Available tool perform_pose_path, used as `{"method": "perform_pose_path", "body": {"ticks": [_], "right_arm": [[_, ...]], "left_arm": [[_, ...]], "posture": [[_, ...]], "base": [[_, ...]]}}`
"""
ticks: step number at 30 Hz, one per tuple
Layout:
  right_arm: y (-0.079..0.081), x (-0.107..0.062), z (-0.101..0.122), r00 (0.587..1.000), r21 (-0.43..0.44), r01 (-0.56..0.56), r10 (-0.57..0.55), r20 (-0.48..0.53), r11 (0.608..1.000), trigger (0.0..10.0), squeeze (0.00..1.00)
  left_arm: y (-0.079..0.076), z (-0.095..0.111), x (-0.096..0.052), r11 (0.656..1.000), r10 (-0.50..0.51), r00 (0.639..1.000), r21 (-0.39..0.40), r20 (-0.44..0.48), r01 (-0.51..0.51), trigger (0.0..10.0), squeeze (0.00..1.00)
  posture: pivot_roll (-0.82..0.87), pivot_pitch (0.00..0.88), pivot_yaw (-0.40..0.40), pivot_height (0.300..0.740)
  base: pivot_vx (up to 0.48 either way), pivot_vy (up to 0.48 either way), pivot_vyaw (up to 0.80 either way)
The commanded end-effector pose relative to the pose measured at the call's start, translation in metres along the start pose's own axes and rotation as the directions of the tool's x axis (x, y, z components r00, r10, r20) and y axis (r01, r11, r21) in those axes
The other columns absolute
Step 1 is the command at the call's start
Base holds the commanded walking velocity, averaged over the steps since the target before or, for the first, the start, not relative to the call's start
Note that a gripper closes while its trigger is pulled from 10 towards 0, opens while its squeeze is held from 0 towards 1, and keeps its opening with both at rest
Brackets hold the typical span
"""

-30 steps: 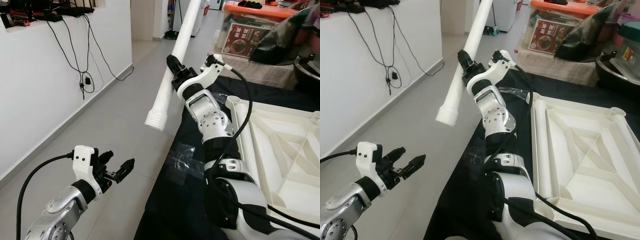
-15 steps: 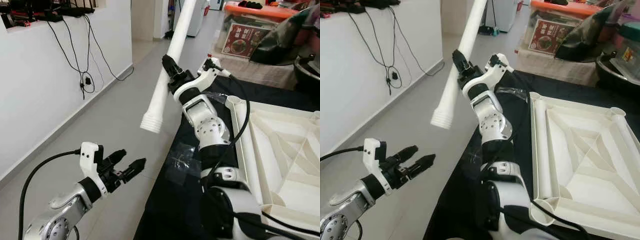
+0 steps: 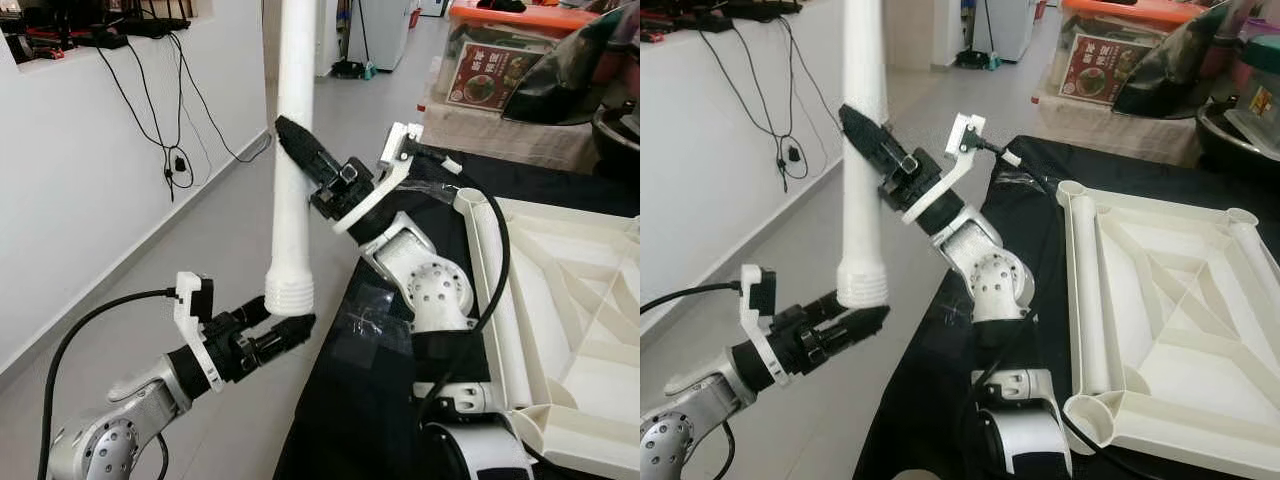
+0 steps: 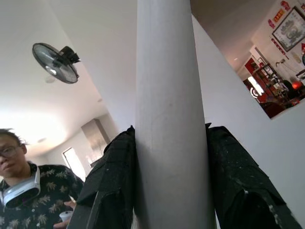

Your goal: Building children table

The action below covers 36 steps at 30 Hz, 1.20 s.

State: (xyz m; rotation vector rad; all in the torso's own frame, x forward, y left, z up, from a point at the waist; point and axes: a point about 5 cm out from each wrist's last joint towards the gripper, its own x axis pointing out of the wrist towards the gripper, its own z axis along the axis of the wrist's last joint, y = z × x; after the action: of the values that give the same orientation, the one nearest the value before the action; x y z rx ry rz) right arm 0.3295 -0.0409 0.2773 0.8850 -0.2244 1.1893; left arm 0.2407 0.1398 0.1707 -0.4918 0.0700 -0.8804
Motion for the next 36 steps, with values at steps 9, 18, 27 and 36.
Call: {"method": "perform_pose_path", "body": {"ticks": [9,18,27,36], "right_arm": [[0.002,-0.005,-0.038,0.995,0.096,0.002,0.007,-0.099,0.995,0.0,0.0],[0.002,-0.005,-0.038,0.994,0.083,0.003,0.006,-0.112,0.997,0.0,0.0],[0.001,-0.005,-0.036,0.994,0.07,0.01,-0.003,-0.107,0.998,0.0,0.0],[0.0,-0.005,-0.031,0.996,0.062,0.015,-0.009,-0.092,0.998,0.0,0.0]], "left_arm": [[-0.014,0.015,0.013,0.993,-0.115,0.993,0.04,0.007,0.115,10.0,0.0],[-0.017,0.016,0.015,0.988,-0.137,0.99,0.065,-0.019,0.138,10.0,0.0],[-0.015,0.01,0.012,0.992,-0.105,0.994,0.069,-0.016,0.106,3.8,0.0],[-0.012,0.006,0.01,0.994,-0.084,0.996,0.074,-0.021,0.085,0.0,0.0]], "posture": [[0.11,0.0,-0.03,0.74],[0.11,0.0,-0.034,0.74],[0.11,0.0,-0.037,0.74],[0.11,0.0,-0.038,0.74]], "base": [[0.0,0.0,0.0],[0.0,0.0,0.0],[0.0,0.0,0.0],[0.0,0.0,0.0]]}}
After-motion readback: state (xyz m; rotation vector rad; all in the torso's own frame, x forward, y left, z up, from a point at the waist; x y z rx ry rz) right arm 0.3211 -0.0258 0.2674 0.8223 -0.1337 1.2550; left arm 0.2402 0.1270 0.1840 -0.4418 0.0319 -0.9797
